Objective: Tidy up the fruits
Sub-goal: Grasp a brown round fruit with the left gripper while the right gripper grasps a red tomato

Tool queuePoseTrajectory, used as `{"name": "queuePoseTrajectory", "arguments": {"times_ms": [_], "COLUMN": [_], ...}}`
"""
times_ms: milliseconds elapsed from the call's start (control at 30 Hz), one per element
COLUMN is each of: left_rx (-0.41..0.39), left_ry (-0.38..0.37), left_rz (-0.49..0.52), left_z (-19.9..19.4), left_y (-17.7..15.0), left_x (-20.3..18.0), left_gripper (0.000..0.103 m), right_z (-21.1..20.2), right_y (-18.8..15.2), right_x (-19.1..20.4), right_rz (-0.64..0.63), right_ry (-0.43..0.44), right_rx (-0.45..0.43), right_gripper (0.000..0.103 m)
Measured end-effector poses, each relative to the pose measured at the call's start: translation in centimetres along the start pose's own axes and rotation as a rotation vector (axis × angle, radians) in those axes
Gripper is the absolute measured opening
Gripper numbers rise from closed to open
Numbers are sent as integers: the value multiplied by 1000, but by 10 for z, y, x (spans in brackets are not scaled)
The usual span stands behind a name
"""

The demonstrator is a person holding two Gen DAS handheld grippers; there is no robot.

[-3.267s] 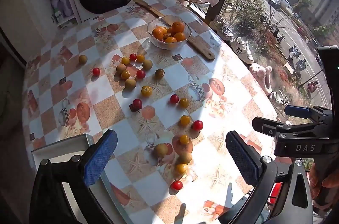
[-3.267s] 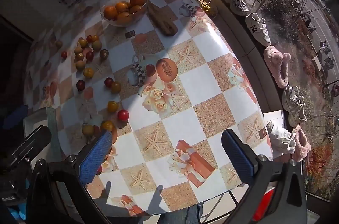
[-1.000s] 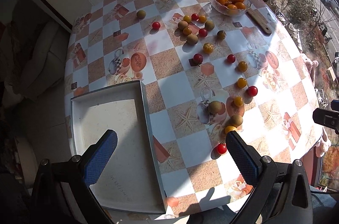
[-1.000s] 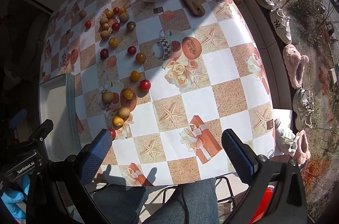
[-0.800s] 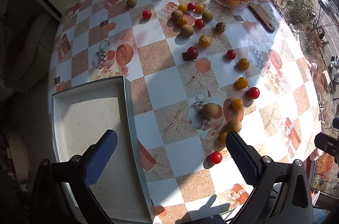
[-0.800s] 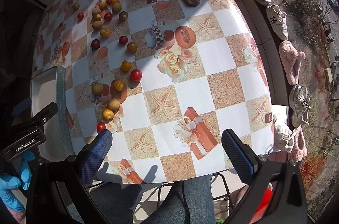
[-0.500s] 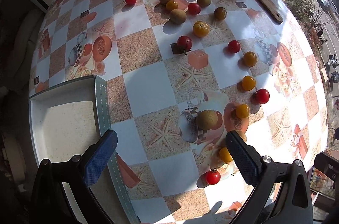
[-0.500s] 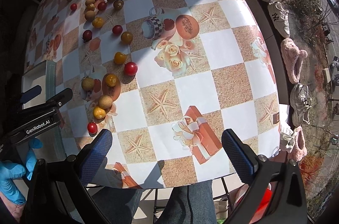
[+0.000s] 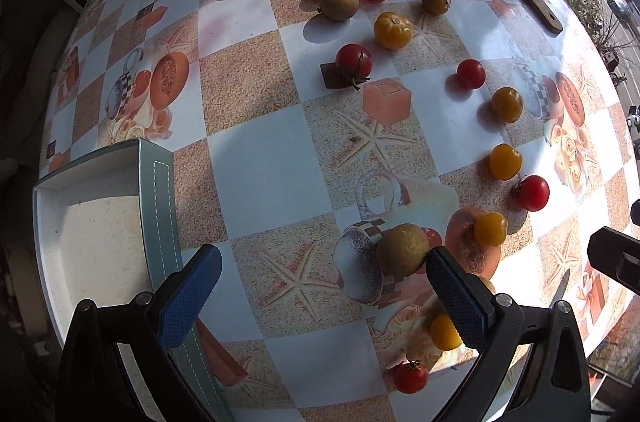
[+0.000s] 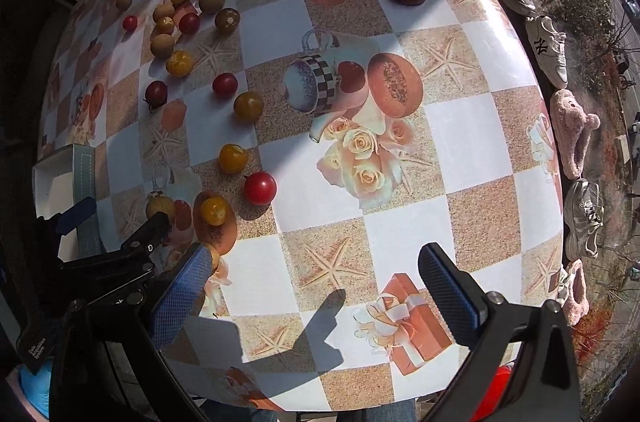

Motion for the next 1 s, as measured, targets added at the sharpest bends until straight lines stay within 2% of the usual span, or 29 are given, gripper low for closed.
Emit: {"name": "queuePoseTrajectory", "arguments": {"times_ms": [133, 200, 267, 333, 467, 567, 600, 633, 667, 700, 733, 833, 1000], "left_rx": [-1, -11, -16, -11, -12, -14, -12, -14, -19, -25, -23, -20, -18], "left_ry": [15, 22, 24, 26, 23, -26, -42, -65, -82, -82, -89, -119, -175], "left_rz": [22, 20, 17, 22, 18, 12, 14, 21, 31, 45, 53, 41, -32], "left_z": [7, 10, 12, 15, 20, 14, 14, 12, 11, 10, 10, 8, 5], "left_y": [-3, -1, 1, 5, 16, 17, 19, 20, 21, 23, 23, 26, 25], "left_x": [-3, -3, -3, -3, -3, -9, -11, -18, -21, -24, -27, -28, -11], "left_gripper": [103, 103, 102, 92, 91, 72, 68, 56, 41, 35, 31, 26, 26], "right_z": [11, 15, 21, 28, 41, 45, 45, 45, 45, 45, 46, 45, 31], "right_y": [14, 18, 22, 24, 23, 22, 22, 23, 24, 24, 23, 18, 9], "right_x": [6, 11, 16, 21, 27, 28, 29, 29, 29, 31, 35, 41, 40], "right_rz": [-1, -10, -21, -26, -42, -49, -55, -61, -71, -80, -86, -81, -36], "right_ry": [15, 22, 37, 58, 67, 61, 55, 44, 37, 34, 29, 42, 83], "right_rx": [3, 3, 15, 31, 67, 64, 60, 56, 50, 53, 52, 53, 61], "right_gripper": [98, 86, 80, 75, 60, 57, 52, 47, 28, 23, 23, 23, 23]}}
Point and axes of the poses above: each gripper's, at about its wrist camera, not at the fingertips, and z roughly the way its jaws point, x to its left, y to its top, the point moved 10 cm from there along z, roughly the way its jaws point, and after that the axes turned 7 degrees about -y, right-handed, at the moved point
